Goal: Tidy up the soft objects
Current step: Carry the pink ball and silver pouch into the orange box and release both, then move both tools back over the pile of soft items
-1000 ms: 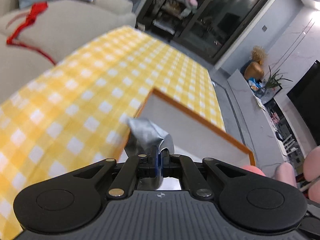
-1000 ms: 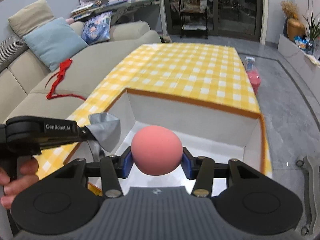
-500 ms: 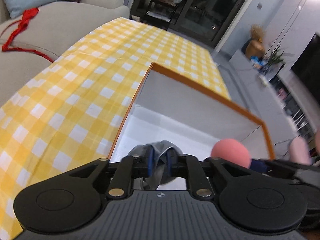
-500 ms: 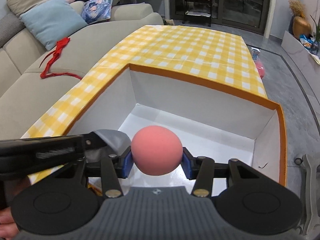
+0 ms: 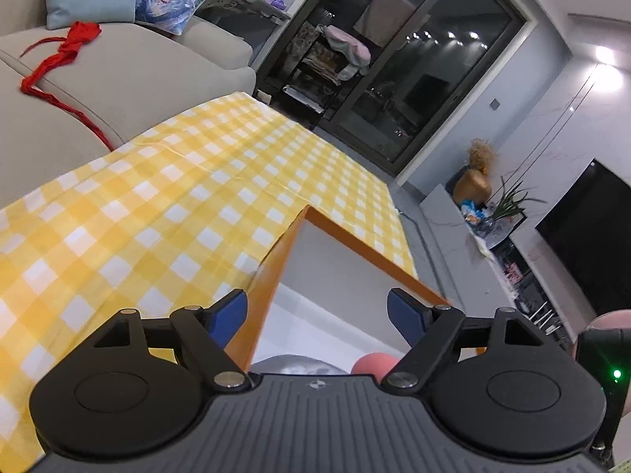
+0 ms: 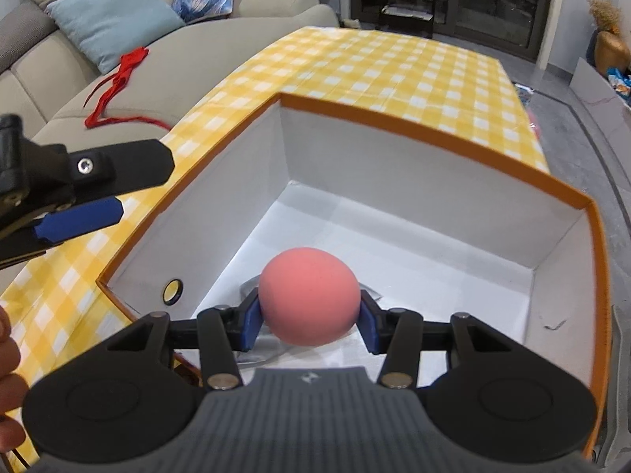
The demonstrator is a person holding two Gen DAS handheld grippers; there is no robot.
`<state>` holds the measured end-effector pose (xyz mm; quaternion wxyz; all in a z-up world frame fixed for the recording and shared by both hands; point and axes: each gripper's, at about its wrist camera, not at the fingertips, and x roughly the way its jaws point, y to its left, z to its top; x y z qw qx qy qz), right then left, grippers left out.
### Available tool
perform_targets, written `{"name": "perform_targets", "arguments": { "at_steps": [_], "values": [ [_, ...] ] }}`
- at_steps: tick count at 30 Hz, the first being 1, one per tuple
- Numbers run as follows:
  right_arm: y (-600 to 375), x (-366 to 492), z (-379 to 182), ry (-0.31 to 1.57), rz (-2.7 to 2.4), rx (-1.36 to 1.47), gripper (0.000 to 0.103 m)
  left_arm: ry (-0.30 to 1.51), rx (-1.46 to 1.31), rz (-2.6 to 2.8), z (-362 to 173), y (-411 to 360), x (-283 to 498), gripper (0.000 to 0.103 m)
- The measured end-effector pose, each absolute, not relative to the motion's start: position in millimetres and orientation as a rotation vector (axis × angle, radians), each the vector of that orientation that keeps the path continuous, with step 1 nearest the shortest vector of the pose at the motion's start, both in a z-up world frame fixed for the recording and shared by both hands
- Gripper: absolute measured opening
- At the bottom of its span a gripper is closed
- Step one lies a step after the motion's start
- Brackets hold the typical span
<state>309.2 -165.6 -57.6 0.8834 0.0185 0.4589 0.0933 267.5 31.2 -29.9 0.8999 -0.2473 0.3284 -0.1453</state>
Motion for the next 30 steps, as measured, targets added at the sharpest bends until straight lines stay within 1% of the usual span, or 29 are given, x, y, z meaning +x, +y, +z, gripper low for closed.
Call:
{"name": "perform_targets", "arguments": {
  "at_steps": [7, 9, 10, 11, 13, 14, 16, 18, 21, 30],
  "values": [
    [-165, 317, -64, 0.993, 0.18, 0.087, 0.053, 0.681, -0.394, -0.283, -27, 20, 264, 0.095],
    [-167, 317, -64, 0.987, 0.183, 0.104, 0.059, 0.667, -0.377, -0.313, -26, 16, 262, 0.095],
    [-167, 317, -63, 0.983, 0.185, 0.105, 0.068, 0.667, -0.367, -0.329, -26, 14, 261, 0.095],
    [-166, 317, -62, 0.984, 0.191, 0.105, 0.081, 0.666, -0.355, -0.335, -25, 12, 260, 0.095],
    [-165, 315, -59, 0.984, 0.216, 0.11, 0.095, 0.667, -0.325, -0.327, -25, 7, 258, 0.094],
    [-164, 314, -57, 0.977, 0.217, 0.109, 0.098, 0.666, -0.309, -0.319, -25, 4, 257, 0.095],
    [-163, 312, -52, 0.964, 0.212, 0.099, 0.1, 0.657, -0.266, -0.287, -21, 0, 253, 0.095],
    [-164, 309, -48, 0.946, 0.202, 0.1, 0.1, 0.612, -0.214, -0.276, -12, -4, 245, 0.095],
    [-166, 304, -45, 0.919, 0.187, 0.13, 0.1, 0.594, -0.167, -0.274, 1, -9, 239, 0.095],
    [-162, 285, -28, 0.863, 0.164, 0.1, 0.1, 0.58, -0.193, -0.302, 22, -10, 234, 0.095]
  ]
}}
